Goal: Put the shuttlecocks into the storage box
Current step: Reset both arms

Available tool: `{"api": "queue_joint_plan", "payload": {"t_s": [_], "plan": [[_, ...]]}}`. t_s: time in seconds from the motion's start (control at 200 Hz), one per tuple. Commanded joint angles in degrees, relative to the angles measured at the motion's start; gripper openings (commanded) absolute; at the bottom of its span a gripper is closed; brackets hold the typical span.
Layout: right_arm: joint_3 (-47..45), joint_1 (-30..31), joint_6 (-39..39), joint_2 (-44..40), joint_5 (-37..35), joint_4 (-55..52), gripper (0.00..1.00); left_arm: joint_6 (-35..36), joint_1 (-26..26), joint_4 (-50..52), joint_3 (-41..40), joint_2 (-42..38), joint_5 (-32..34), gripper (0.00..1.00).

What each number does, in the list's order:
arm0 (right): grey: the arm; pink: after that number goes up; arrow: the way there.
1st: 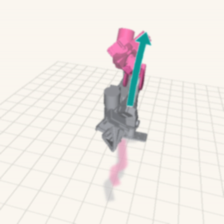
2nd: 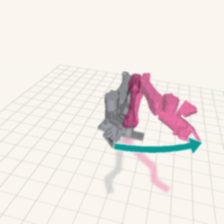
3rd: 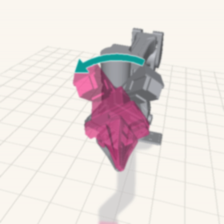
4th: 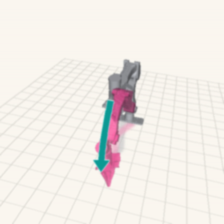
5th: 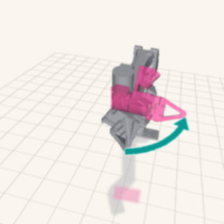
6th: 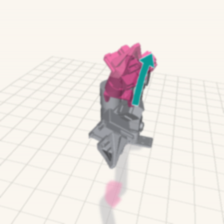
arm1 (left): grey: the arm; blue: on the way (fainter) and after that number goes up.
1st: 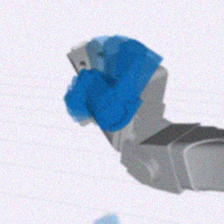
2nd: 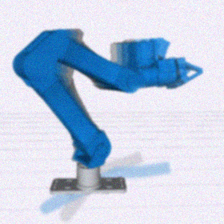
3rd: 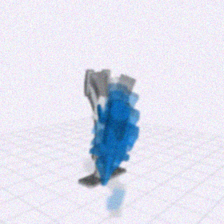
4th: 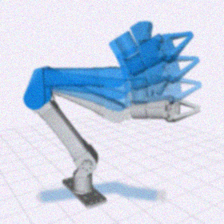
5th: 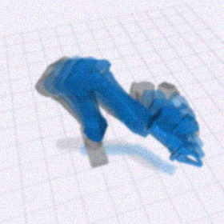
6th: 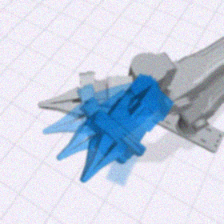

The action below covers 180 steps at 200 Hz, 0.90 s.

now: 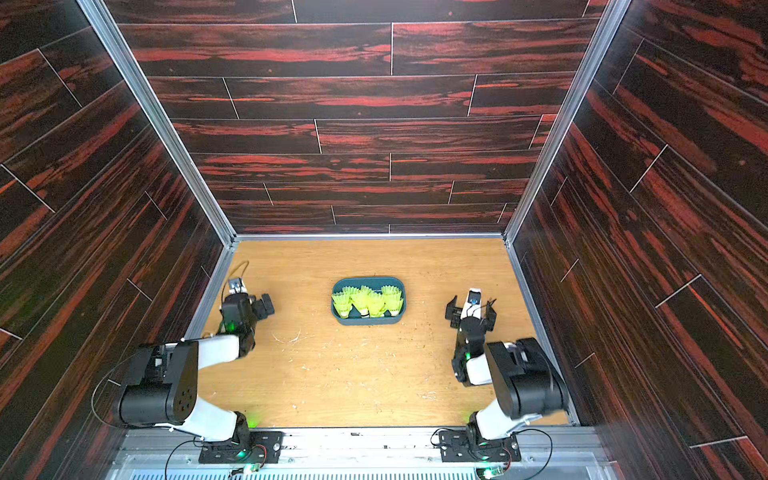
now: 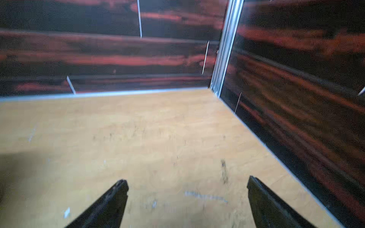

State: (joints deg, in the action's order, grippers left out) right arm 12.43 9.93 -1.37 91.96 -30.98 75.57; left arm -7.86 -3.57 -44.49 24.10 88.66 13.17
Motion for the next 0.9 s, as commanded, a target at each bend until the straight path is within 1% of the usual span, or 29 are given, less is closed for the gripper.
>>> {"api": "queue_joint_plan", "payload": {"t_s": [0.0, 0.065, 0.1, 0.15, 0.22, 0.271, 0.306, 0.406, 0.466, 0.541, 0.897], "plan": [[-0.5, -0.2, 0.8, 0.4, -0.3, 7.7, 0.98, 0.1, -0.2, -21.0, -5.5, 2.9, 0.3, 1.0], [0.3, -0.2, 1.6, 0.6, -2.2, 6.8, 0.98, -0.8, -0.1, -8.8, -2.3, 0.2, 0.7, 1.0], [1.5, -0.1, 1.6, 0.6, -2.6, 4.3, 0.98, -0.4, -0.1, -5.3, -0.8, 0.1, 0.6, 1.0], [1.8, 0.0, 1.4, 0.8, -2.7, 3.9, 0.98, -0.3, 0.0, -7.7, -1.6, 0.7, 0.2, 1.0], [1.9, 0.2, 1.1, 0.8, -2.5, 3.9, 0.98, -0.3, -0.1, -15.3, -2.9, 2.9, 1.2, 1.0], [1.9, 0.2, 0.9, 0.8, -2.5, 4.1, 0.98, -0.3, -0.1, -11.4, -2.6, 1.7, 0.4, 1.0], [1.8, 0.3, 0.9, 0.8, -2.7, 4.2, 0.98, -0.5, -0.1, -10.4, -2.4, 1.2, 0.5, 1.0], [1.5, 0.3, 0.8, 0.6, -2.5, 4.6, 0.98, -0.4, -0.1, -15.4, -3.3, 2.5, 1.4, 1.0], [1.5, 0.3, 0.8, 0.7, -2.5, 4.5, 0.98, -0.4, -0.1, -13.3, -3.1, 1.9, 0.6, 1.0], [1.5, 0.4, 0.5, 0.7, -2.5, 4.6, 0.98, -0.4, -0.1, -15.4, -3.4, 2.4, 1.4, 1.0], [2.3, 0.7, 0.4, 1.1, -2.8, 3.5, 0.98, -0.4, -0.1, -14.9, -3.2, 2.3, 1.5, 1.0]]}}
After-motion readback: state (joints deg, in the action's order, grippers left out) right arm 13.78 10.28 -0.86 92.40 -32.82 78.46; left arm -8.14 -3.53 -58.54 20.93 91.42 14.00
